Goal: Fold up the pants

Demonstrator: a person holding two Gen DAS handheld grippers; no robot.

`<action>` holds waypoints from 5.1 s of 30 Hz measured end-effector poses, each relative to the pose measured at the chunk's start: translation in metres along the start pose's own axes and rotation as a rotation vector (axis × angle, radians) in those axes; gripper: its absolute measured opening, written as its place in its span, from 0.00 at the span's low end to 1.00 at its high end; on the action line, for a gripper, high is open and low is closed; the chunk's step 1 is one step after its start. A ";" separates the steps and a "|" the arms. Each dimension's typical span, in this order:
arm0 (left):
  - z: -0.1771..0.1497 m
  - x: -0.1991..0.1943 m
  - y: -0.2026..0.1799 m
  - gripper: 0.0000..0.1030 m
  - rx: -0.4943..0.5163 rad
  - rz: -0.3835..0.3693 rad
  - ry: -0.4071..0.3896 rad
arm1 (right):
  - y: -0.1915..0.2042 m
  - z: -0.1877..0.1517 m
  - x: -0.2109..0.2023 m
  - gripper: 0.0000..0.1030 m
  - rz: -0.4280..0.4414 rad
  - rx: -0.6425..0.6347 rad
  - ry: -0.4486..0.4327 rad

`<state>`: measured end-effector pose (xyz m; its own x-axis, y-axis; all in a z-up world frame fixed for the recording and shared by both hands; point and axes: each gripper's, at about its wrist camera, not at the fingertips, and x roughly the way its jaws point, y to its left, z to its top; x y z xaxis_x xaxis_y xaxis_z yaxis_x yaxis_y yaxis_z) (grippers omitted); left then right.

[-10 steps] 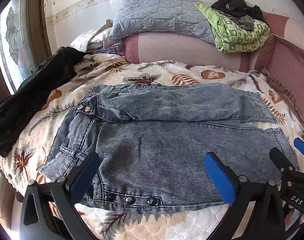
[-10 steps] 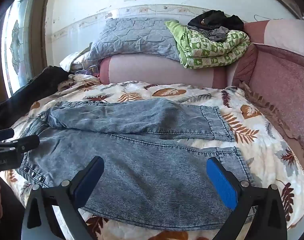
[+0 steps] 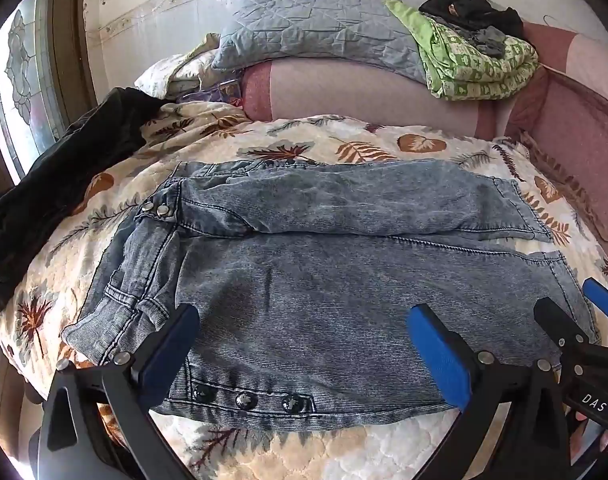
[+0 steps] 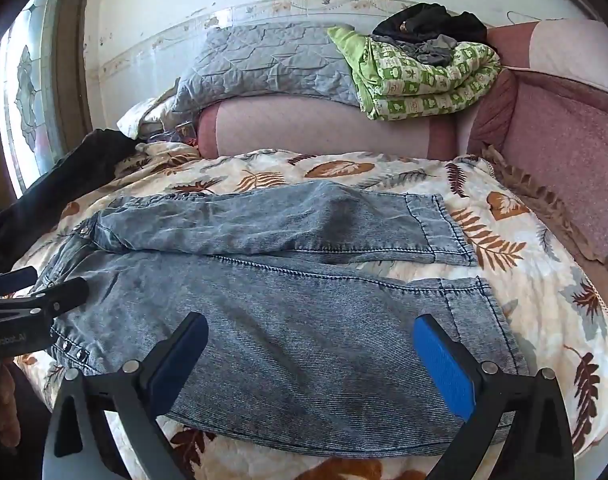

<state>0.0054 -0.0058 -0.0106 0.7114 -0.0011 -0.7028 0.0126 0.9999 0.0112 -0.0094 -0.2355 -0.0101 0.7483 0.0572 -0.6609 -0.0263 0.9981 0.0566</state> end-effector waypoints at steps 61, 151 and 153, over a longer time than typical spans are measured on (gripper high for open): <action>-0.018 0.006 0.020 1.00 -0.068 0.023 0.037 | -0.005 -0.003 0.002 1.00 -0.008 0.025 0.023; 0.189 0.070 0.223 0.02 -0.274 -0.275 0.068 | -0.212 0.188 0.086 0.18 0.112 0.362 0.155; 0.168 0.036 0.227 0.02 -0.260 -0.302 0.041 | -0.213 0.169 0.056 0.18 0.137 0.362 0.131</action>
<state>0.1524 0.2179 0.0863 0.6741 -0.2998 -0.6750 0.0346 0.9257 -0.3766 0.1502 -0.4493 0.0679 0.6626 0.2147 -0.7176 0.1331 0.9091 0.3948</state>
